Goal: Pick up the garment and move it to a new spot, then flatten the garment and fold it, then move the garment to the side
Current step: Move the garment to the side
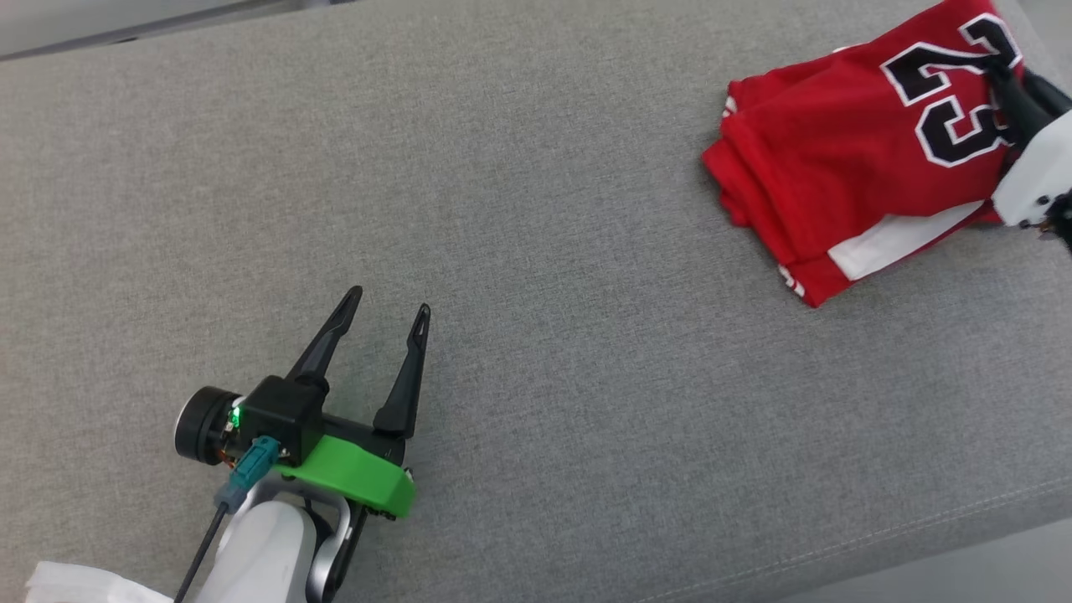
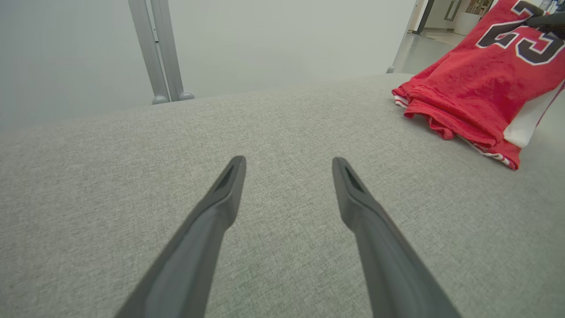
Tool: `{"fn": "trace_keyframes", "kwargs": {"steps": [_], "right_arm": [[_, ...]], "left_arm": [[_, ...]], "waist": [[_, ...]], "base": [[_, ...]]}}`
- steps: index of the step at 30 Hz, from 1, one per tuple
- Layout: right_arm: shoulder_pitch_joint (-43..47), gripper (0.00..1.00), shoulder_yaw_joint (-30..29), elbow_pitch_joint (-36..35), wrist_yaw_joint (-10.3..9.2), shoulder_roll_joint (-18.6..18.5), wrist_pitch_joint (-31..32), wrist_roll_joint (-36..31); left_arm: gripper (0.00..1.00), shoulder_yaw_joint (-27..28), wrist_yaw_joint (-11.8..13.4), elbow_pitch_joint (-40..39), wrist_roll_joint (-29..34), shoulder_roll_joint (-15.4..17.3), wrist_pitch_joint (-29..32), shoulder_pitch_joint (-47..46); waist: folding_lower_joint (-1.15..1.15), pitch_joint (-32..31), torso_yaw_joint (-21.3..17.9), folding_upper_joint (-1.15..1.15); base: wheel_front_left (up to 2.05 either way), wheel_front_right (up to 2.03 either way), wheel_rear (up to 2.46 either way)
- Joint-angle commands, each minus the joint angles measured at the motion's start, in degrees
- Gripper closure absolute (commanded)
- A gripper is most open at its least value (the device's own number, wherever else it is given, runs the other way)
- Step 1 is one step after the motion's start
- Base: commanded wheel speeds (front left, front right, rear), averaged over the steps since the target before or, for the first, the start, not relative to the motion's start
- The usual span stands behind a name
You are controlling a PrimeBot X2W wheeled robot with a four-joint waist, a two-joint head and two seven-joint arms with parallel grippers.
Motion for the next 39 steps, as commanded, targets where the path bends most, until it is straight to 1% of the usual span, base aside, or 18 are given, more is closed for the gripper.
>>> {"fn": "trace_keyframes", "kwargs": {"steps": [1,6,10,11,17,18,19,20,21,22,27,30,35,37,39], "right_arm": [[-1.37,1.0,-0.71,0.85,-0.09,-1.34,-0.65,0.95],[-3.22,1.0,-2.11,3.0,-0.09,-5.89,-1.23,2.58],[-5.0,1.0,-1.63,5.58,-0.09,-7.78,-1.86,2.76],[-5.59,1.0,-1.21,6.78,-0.09,-8.39,-2.25,1.8],[-9.5,1.0,-0.64,16.16,-0.1,-7.77,-7.87,-1.25],[-10.39,0.93,-0.74,18.1,-0.1,-7.58,-9.33,-2.21],[-10.8,0.72,-0.64,19.86,-0.1,-7.37,-10.27,-3.04],[-11.21,0.14,-0.36,21.85,-0.09,-6.93,-11.27,-3.92],[-11.61,0.14,-0.18,23.3,-0.09,-6.5,-11.97,-4.44],[-12.2,0.0,-0.07,24.75,-0.09,-6.3,-13.17,-5.29],[-13.78,0.0,-0.18,32.14,-0.1,-6.16,-17.56,-9.06],[-14.56,0.0,0.64,33.87,-0.09,-5.05,-20.48,-11.82],[-12.41,0.0,1.48,30.69,-0.1,-2.67,-23.15,-13.82],[-10.59,0.0,1.41,27.83,-0.1,-1.28,-23.46,-13.41],[-8.53,0.0,1.33,24.36,-0.1,-0.9,-23.63,-13.39]], "left_arm": [[0.0,0.26,0.2,-0.51,0.69,0.76,0.16,-1.25],[0.0,-0.01,0.54,-1.52,1.02,1.49,1.19,-1.68],[0.0,-0.31,0.63,-2.53,1.17,2.07,1.83,-2.17],[0.0,-0.38,0.62,-2.78,1.1,2.19,2.0,-2.49],[0.0,-0.96,0.75,-3.35,1.34,2.34,2.48,-3.75],[0.0,-0.91,0.88,-3.36,1.26,2.36,2.38,-3.94],[0.0,-0.95,0.99,-3.32,1.21,2.32,2.3,-3.97],[0.0,-0.93,1.09,-3.23,1.1,2.3,2.17,-3.95],[0.0,-0.9,1.19,-3.11,0.98,2.28,2.05,-3.93],[0.0,-0.87,1.2,-2.99,0.79,2.2,1.87,-3.86],[0.0,-0.66,1.53,-1.86,0.03,1.72,0.77,-3.44],[0.0,-0.29,1.69,-0.7,-0.45,1.34,-0.08,-2.49],[0.0,0.88,2.24,0.82,-1.9,0.93,-1.31,-0.52],[0.0,1.65,2.64,1.08,-2.37,1.07,-1.55,0.47],[0.0,2.52,3.11,1.07,-2.9,1.44,-1.84,1.41]], "waist": [[0.0,3.28,1.18,0.0],[0.0,5.9,1.15,0.0],[0.0,8.38,1.36,0.0],[0.0,8.99,1.49,0.0],[0.0,11.14,3.06,0.0],[0.0,11.25,3.41,0.0],[0.0,11.24,3.73,0.0],[0.0,11.19,4.05,0.0],[0.0,11.05,4.28,0.0],[0.0,10.84,4.54,0.0],[0.0,8.26,5.51,0.0],[0.0,5.25,5.82,0.0],[0.0,-1.01,6.03,0.0],[0.0,-3.65,6.22,0.0],[0.0,-6.06,6.47,0.0]], "base": [[0.0,0.0,0.0],[0.0,0.0,0.0],[0.0,0.0,0.0],[0.0,0.0,0.0],[0.0,0.0,0.0],[0.0,0.0,0.0],[0.0,0.0,0.0],[0.0,0.0,0.0],[0.0,0.0,0.0],[0.0,0.0,0.0],[0.0,0.0,0.0],[0.0,0.0,0.0],[0.0,0.0,0.0],[0.0,0.0,0.0],[0.0,0.0,0.0]]}}
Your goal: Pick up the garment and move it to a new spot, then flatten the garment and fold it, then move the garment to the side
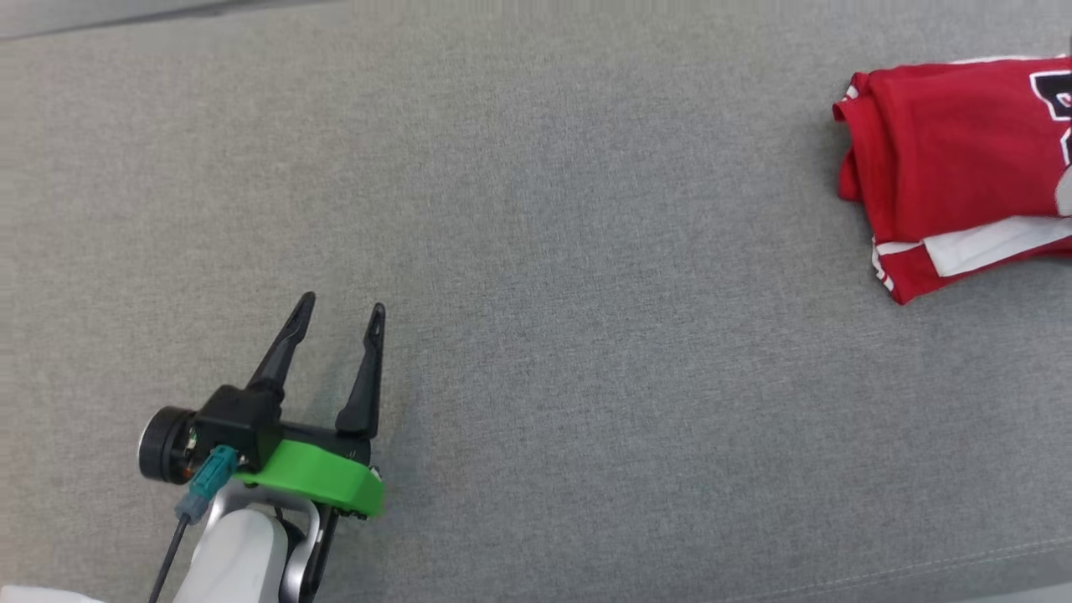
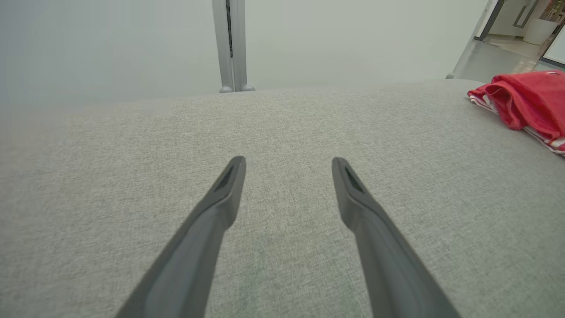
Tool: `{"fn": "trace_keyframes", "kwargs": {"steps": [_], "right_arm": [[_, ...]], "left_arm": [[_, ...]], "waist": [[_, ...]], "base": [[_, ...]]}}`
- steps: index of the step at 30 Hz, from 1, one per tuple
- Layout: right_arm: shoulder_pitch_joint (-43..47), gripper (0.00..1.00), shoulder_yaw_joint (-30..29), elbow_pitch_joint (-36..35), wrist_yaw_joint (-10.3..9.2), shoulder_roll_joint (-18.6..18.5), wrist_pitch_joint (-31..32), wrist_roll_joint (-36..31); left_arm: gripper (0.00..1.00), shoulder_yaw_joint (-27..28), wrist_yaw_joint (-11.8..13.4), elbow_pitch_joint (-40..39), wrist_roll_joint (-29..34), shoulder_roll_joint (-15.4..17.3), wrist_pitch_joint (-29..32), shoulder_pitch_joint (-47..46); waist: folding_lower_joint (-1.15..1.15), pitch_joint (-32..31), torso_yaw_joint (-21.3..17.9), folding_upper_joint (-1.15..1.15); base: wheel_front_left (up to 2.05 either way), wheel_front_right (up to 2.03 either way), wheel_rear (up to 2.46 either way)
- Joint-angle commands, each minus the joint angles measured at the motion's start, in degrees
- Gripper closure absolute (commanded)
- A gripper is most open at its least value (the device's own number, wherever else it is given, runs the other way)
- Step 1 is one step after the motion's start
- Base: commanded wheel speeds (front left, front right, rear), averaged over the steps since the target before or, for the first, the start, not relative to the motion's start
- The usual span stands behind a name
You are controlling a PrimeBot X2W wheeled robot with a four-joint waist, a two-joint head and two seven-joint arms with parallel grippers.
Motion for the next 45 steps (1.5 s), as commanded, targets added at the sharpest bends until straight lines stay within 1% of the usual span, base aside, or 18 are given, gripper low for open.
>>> {"fn": "trace_keyframes", "kwargs": {"steps": [1,5,8,13,17,20,23,26,32,36,45], "right_arm": [[2.17,0.0,-0.46,-2.82,-0.11,0.32,-0.44,0.6],[8.63,0.0,-1.07,-11.31,-0.11,1.53,-0.34,2.04],[12.76,0.0,-1.45,-15.8,-0.11,3.04,-0.33,4.02],[20.03,0.0,-1.94,-22.0,-0.11,4.83,0.13,3.85],[25.61,0.0,-3.65,-26.87,-0.11,6.47,0.4,2.78],[30.27,0.0,-4.68,-30.0,-0.11,8.19,0.42,1.94],[34.37,0.0,-6.51,-31.91,-0.11,9.87,0.27,0.77],[38.38,0.0,-8.37,-33.33,-0.11,11.57,0.09,-0.69],[43.07,0.0,-10.77,-35.85,-0.11,13.96,-0.15,-3.07],[44.6,0.0,-12.12,-37.02,-0.11,15.22,-0.3,-4.34],[44.51,0.0,-13.12,-37.03,-0.11,16.16,-0.4,-5.99]], "left_arm": [[0.0,0.68,0.58,-0.07,-0.68,0.59,-0.45,1.27],[0.0,2.44,1.41,-0.7,-1.34,1.5,-0.59,3.2],[0.0,3.84,1.98,-0.96,-2.64,1.83,-0.56,5.12],[0.0,5.68,2.73,-1.8,-5.42,1.77,1.06,8.42],[0.0,6.66,3.32,-2.76,-7.93,0.99,2.35,10.28],[0.0,6.89,3.22,-2.73,-8.73,0.79,2.46,11.11],[0.0,6.99,3.32,-2.46,-8.9,0.35,1.66,11.72],[0.0,7.18,3.89,-2.69,-7.4,0.22,0.29,12.4],[0.0,7.27,3.83,-1.49,-5.53,0.42,-0.65,13.34],[0.0,7.43,3.42,0.19,-4.59,0.04,-0.91,12.27],[0.0,8.48,2.22,3.43,-3.43,-1.14,-0.92,10.15]], "waist": [[0.0,-7.14,0.83,0.0],[0.0,-11.44,1.28,0.0],[0.0,-14.57,1.3,0.0],[0.0,-19.03,1.84,0.0],[0.0,-20.28,2.42,0.0],[0.0,-20.91,2.91,0.0],[0.0,-21.25,3.38,0.0],[0.0,-21.5,3.75,0.0],[0.0,-21.58,4.08,0.0],[0.0,-21.47,4.23,0.0],[0.0,-21.27,3.68,0.0]], "base": [[0.0,0.0,0.0],[0.0,0.0,0.0],[0.0,0.0,0.0],[0.0,0.0,0.0],[0.0,0.0,0.0],[0.0,0.0,0.0],[0.0,0.0,0.0],[0.0,0.0,0.0],[0.0,0.0,0.0],[0.0,0.0,0.0],[0.0,0.0,0.0]]}}
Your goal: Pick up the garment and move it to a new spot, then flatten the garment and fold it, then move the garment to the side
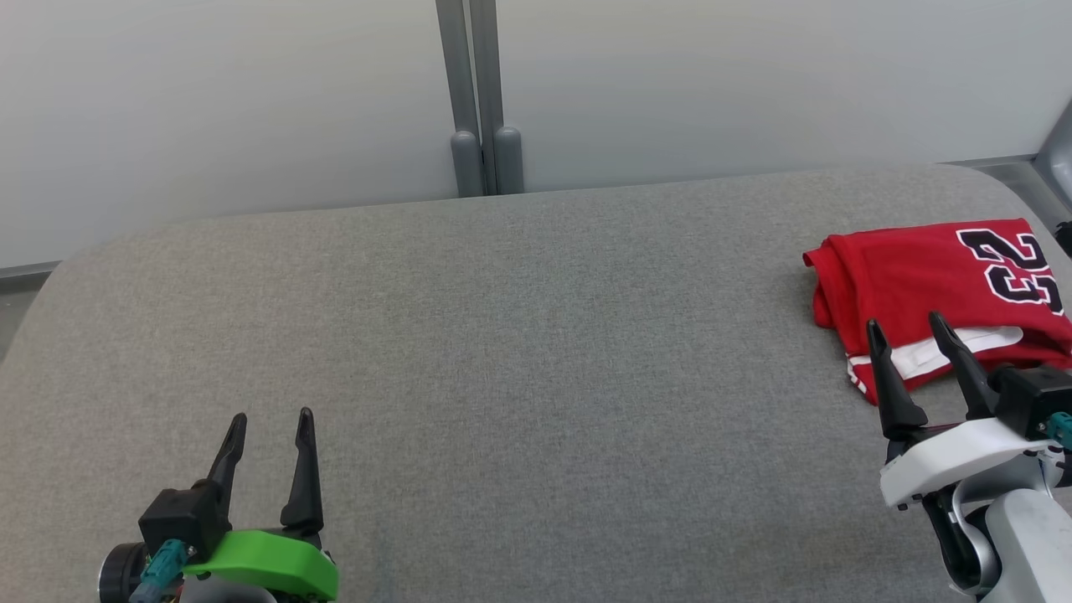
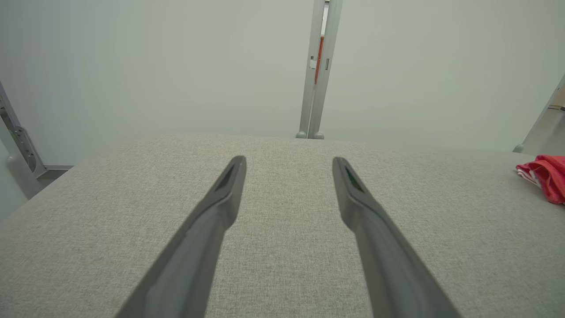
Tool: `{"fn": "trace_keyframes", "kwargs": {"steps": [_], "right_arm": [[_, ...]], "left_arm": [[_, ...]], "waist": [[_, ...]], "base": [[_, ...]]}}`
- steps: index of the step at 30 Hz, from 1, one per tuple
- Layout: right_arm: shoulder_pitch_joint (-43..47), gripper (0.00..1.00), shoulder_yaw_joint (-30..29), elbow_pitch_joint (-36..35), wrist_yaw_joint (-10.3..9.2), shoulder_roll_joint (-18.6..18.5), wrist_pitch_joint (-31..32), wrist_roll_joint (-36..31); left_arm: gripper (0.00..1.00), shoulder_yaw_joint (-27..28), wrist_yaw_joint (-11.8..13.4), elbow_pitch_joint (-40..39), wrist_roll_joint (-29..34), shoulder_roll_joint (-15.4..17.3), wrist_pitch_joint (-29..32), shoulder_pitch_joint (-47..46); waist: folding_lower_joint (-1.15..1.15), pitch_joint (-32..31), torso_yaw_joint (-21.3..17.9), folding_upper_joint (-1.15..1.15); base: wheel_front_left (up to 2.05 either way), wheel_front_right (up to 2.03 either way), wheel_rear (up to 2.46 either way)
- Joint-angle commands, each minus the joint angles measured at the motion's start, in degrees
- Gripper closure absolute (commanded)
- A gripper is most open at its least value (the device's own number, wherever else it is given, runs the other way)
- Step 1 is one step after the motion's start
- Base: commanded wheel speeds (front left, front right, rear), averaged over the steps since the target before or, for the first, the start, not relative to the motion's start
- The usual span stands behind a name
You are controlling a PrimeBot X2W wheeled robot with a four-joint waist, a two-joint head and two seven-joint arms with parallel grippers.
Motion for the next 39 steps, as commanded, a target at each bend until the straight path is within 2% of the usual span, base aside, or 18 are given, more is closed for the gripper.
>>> {"fn": "trace_keyframes", "kwargs": {"steps": [1,19,20,23,39], "right_arm": [[-0.17,0.0,-0.16,0.31,-0.09,0.24,-0.41,-0.41],[-2.12,0.0,0.67,2.41,-0.09,0.53,-0.38,-0.06],[-1.44,1.0,0.76,2.46,0.01,0.78,-0.16,0.02],[-0.16,1.0,0.86,3.56,0.01,1.76,0.05,0.55],[0.63,1.0,-1.93,1.78,0.0,4.42,4.86,16.49]], "left_arm": [[0.0,0.47,-0.35,0.3,0.33,-0.09,-0.27,-0.98],[0.0,2.26,-2.39,2.58,3.02,-1.49,-0.29,-2.15],[1.0,1.93,-2.09,2.72,2.41,-1.51,0.01,-1.24],[1.0,2.0,-2.12,4.07,1.84,-1.9,0.49,-0.23],[1.0,4.77,-3.01,2.79,-14.95,-2.75,5.24,-1.23]], "waist": [[0.0,0.03,-0.07,0.0],[0.0,0.37,0.35,0.0],[0.0,0.37,0.34,0.0],[0.0,0.39,0.34,0.0],[0.0,0.69,0.41,0.0]], "base": [[0.0,0.0,0.0],[0.0,0.0,0.0],[0.0,0.0,0.0],[0.0,0.0,0.0],[0.0,0.0,0.0]]}}
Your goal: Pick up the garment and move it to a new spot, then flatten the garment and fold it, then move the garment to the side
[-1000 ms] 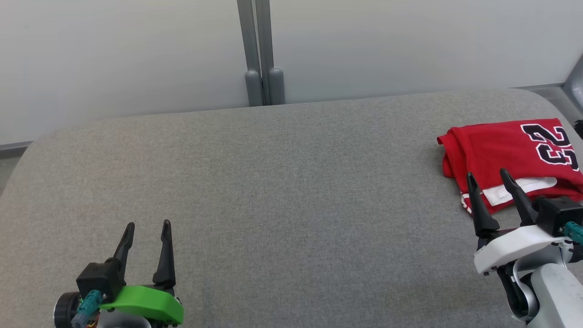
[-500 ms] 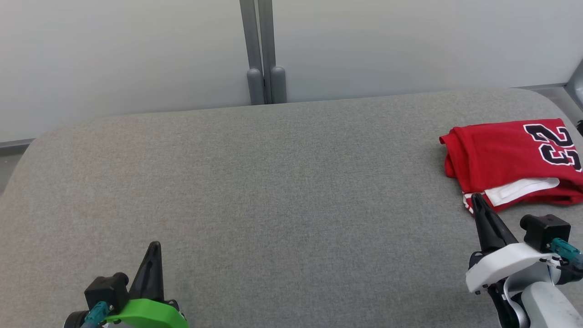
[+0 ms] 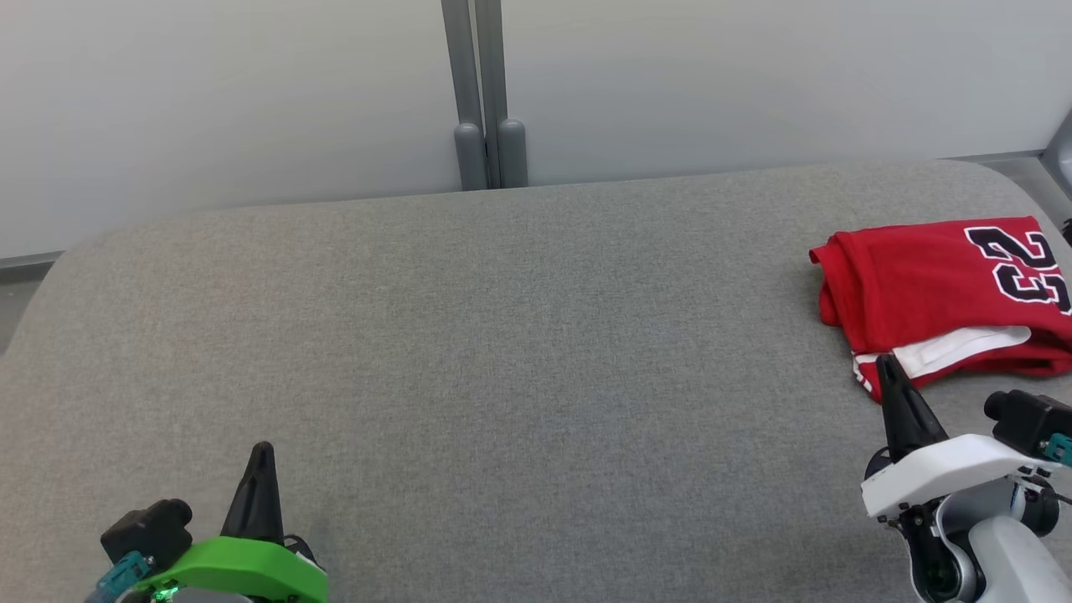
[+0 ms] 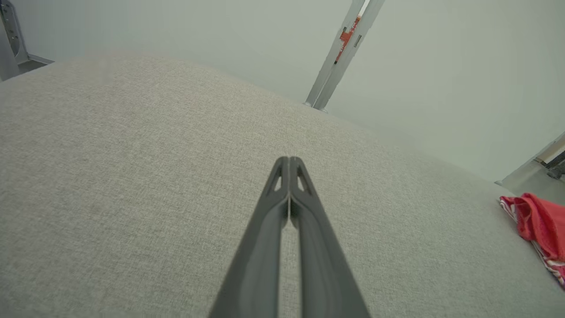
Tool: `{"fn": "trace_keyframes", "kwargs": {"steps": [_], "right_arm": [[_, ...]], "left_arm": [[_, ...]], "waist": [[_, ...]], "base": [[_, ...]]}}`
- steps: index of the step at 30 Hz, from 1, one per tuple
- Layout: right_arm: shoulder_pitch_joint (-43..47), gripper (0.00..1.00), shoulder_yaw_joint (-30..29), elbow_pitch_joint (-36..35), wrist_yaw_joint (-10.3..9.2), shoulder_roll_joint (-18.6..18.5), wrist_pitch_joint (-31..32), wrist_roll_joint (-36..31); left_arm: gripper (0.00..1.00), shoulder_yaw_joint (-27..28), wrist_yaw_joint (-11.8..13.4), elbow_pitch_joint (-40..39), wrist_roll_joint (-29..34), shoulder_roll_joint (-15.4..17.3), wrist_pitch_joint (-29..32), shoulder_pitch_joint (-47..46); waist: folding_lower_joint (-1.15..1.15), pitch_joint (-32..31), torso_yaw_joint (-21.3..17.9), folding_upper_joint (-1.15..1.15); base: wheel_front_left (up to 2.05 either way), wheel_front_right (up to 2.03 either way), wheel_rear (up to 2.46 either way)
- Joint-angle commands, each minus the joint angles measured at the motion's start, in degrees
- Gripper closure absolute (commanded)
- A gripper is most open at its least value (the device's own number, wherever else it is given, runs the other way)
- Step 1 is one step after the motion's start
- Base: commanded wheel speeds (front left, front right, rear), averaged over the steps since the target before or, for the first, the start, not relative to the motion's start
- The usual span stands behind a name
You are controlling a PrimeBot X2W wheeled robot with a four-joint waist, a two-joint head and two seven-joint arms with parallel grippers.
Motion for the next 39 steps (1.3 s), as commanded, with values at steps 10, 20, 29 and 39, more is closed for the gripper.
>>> {"fn": "trace_keyframes", "kwargs": {"steps": [10,20,29,39], "right_arm": [[-0.26,1.0,-1.89,-2.06,-0.02,0.98,2.59,9.32],[0.13,1.0,-3.09,-2.82,-0.03,2.17,4.69,16.37],[0.38,1.0,-4.08,-3.45,-0.03,3.16,6.42,22.14],[0.72,1.0,-5.08,-4.07,-0.04,4.17,8.19,27.93]], "left_arm": [[1.0,1.88,-0.81,-1.69,-9.78,-0.38,2.52,-2.16],[1.0,3.07,-1.2,-2.26,-17.21,-0.76,4.6,-2.6],[1.0,4.09,-1.53,-2.7,-23.3,-1.07,6.35,-2.95],[1.0,5.06,-1.89,-3.19,-29.35,-1.4,8.04,-3.34]], "waist": [[0.0,0.19,0.04,0.0],[0.0,0.36,0.08,0.0],[0.0,0.52,0.12,0.0],[0.0,0.7,0.16,0.0]], "base": [[0.0,0.0,0.0],[0.0,0.0,0.0],[0.0,0.0,0.0],[0.0,0.0,0.0]]}}
